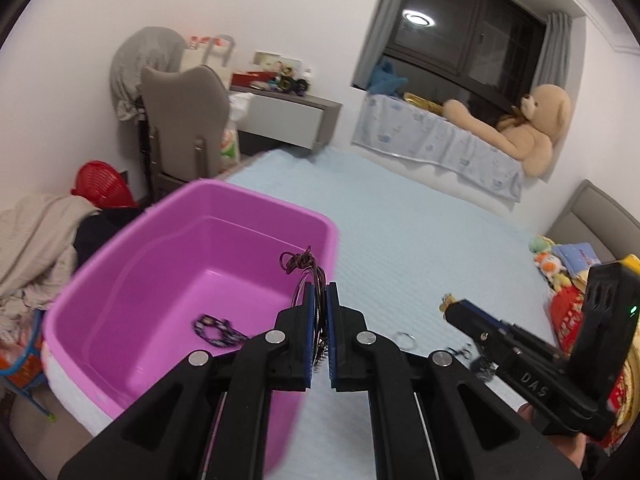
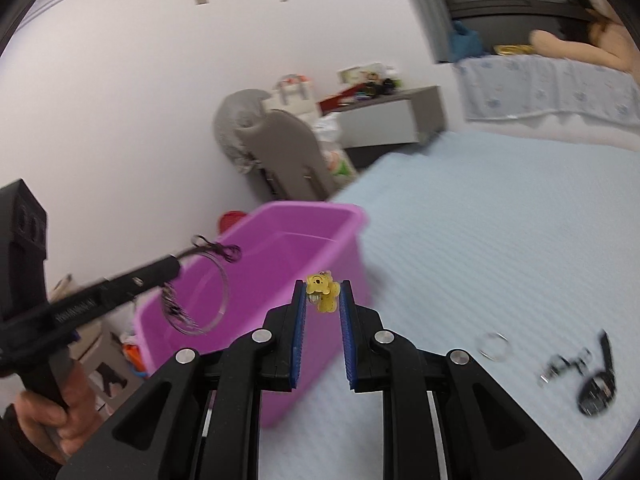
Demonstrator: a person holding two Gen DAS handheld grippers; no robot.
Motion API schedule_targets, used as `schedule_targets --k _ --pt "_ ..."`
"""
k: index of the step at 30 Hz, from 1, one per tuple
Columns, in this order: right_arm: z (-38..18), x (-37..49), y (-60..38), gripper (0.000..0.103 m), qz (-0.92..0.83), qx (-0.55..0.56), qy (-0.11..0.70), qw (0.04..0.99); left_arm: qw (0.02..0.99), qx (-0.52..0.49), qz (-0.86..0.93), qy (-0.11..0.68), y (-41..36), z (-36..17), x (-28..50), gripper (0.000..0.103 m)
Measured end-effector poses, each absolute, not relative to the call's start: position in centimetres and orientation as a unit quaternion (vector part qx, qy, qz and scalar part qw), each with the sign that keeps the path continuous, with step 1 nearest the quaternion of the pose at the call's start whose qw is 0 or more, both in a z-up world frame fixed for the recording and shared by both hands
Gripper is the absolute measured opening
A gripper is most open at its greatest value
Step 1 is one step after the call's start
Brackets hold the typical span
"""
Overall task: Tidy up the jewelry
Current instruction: 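Carry the bear charm and leather cord over the pink basin with both tools, then open both tools to drop the charm and cord into the basin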
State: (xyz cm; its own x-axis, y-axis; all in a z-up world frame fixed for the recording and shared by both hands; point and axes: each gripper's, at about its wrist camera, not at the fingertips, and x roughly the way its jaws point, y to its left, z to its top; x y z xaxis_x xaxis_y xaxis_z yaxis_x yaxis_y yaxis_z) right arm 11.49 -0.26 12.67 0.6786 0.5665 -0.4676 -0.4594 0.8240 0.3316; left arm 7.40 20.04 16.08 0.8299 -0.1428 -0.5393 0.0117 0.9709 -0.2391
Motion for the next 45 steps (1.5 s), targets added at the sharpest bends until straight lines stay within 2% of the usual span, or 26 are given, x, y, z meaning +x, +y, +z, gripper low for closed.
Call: schedule_targets --k 7,13,24,31,33,34,35,36,37,38,45 --pt "14.2 14.9 7.4 0.016 0.336 0.062 0.305 0.889 0.946 -0.111 0.011 0.303 24.9 14.9 8.5 0.006" --pt "12.7 17.2 12.1 0.016 0.351 0.05 0.345 0.869 0.933 -0.119 0.047 0.337 27.9 12.1 9.9 0.006" --pt "7.8 19.8 15.1 0.016 0.323 0.011 0.431 0.842 0.905 -0.139 0.054 0.397 29.7 7.8 11.9 0.006" --pt "6.9 20.7 15.9 0.017 0.318 -0.001 0.447 0.836 0.89 -0.138 0.068 0.428 29.9 6.4 12.4 0.006" --pt "7.1 21.3 16.3 0.024 0.318 -0.001 0.449 0.835 0.889 -0.136 0.074 0.43 30.1 6.3 12.3 0.006" --pt "7.2 21.3 16.3 0.035 0.316 -0.003 0.446 0.837 0.89 -0.132 0.081 0.429 30.2 6.4 12.1 0.012" --pt "7.4 21.3 16.4 0.045 0.314 -0.006 0.442 0.84 0.89 -0.129 0.089 0.429 30.2 6.5 12.1 0.029" --pt "7.5 21.2 16.5 0.049 0.312 -0.01 0.439 0.843 0.89 -0.128 0.093 0.428 30.3 6.6 12.1 0.063" --pt "7.6 21.2 16.5 0.051 0.31 -0.011 0.437 0.844 0.893 -0.127 0.107 0.418 30.4 7.0 11.7 0.077" --pt "7.7 21.1 16.3 0.051 0.311 -0.011 0.437 0.844 0.898 -0.128 0.113 0.405 30.6 7.4 11.4 0.082" --pt "7.7 20.8 15.7 0.051 0.308 -0.005 0.435 0.846 0.904 -0.122 0.129 0.388 30.8 8.7 10.5 0.083"
